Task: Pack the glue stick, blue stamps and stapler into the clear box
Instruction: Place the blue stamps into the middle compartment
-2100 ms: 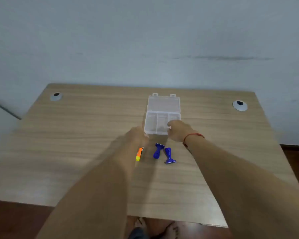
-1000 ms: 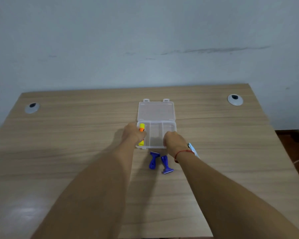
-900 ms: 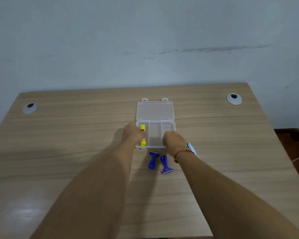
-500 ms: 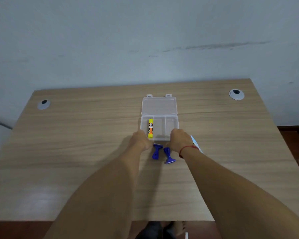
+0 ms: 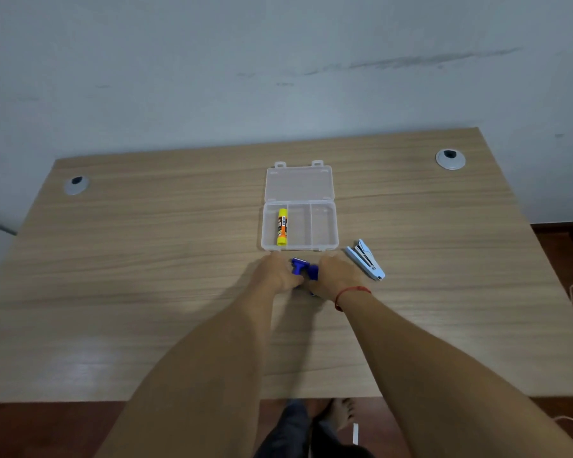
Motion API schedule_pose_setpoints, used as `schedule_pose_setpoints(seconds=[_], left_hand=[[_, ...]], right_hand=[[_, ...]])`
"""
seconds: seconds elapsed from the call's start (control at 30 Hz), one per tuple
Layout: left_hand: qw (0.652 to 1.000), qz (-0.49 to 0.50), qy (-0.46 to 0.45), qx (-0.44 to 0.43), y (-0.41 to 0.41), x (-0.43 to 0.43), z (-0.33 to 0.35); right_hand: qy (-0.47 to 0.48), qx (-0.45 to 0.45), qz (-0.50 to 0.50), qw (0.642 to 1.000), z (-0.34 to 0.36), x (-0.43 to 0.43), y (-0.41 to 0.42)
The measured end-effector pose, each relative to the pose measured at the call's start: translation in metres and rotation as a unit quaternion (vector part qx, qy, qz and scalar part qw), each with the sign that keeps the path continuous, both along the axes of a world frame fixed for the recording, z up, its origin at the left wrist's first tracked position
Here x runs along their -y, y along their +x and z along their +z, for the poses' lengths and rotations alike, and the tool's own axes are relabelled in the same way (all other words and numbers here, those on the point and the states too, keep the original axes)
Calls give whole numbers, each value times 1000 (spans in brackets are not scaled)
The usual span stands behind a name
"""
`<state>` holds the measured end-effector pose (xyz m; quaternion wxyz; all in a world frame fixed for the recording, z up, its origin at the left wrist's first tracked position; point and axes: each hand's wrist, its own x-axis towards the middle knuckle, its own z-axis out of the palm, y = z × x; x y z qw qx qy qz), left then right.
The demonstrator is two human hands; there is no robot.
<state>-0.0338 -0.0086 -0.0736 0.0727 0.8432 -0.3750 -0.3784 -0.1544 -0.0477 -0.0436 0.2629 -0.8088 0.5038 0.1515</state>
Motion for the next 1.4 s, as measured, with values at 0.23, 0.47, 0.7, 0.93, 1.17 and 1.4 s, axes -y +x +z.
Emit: schedule_pose_setpoints(seconds=[0.23,0.47,0.7,0.93,1.17,1.4], left_hand=[[995,78,-69,8,24,4,33],[993,71,-85,33,35,57,54],[996,49,-65,32,50,94,34],[998,34,-46,1,56,106,16],[998,42,-46,-6,59,106,20],[997,57,-46,-16,61,107,24]], right_hand=[[6,20,-22,1000,28,30,3],[0,51,-70,996,33,57,18],[18,51,-99,994,18,81,42],[27,51,-121,991,-3,88,62],[32,52,-127,990,-4,91,65],[21,51,-127,990,-7,91,65]])
